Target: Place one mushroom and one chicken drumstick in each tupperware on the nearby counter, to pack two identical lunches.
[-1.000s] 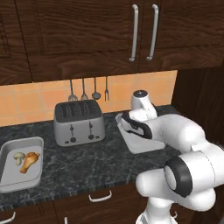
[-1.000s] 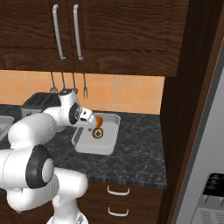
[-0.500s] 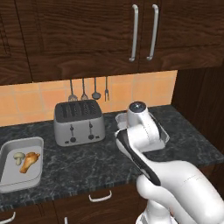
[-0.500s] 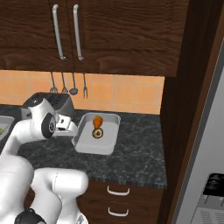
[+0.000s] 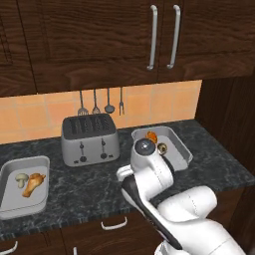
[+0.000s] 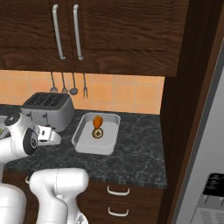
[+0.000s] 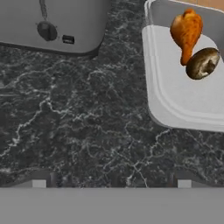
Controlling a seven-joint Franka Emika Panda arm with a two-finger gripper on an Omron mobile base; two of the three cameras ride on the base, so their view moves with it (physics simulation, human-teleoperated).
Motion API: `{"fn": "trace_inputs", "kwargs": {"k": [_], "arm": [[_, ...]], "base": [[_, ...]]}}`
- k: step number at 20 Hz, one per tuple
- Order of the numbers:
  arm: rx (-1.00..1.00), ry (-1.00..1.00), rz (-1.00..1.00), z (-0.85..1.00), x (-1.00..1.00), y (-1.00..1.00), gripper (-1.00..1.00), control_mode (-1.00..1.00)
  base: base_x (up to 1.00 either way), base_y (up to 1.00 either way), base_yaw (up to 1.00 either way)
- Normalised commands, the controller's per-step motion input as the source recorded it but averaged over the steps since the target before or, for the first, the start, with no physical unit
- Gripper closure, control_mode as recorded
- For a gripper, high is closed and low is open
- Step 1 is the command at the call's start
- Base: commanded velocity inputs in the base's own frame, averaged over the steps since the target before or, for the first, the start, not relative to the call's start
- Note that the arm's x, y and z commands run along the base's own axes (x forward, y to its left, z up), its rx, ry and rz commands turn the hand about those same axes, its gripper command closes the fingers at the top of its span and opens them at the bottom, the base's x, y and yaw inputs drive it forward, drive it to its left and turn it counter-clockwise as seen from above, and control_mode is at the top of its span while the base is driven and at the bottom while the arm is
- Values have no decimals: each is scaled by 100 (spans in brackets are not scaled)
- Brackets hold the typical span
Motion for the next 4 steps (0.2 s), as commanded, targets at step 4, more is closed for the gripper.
{"fn": "trace_inputs", "kwargs": {"k": [4], "arm": [[0, 0, -10, 0, 14, 42, -100, -100]], "base": [[0, 0, 0]]}}
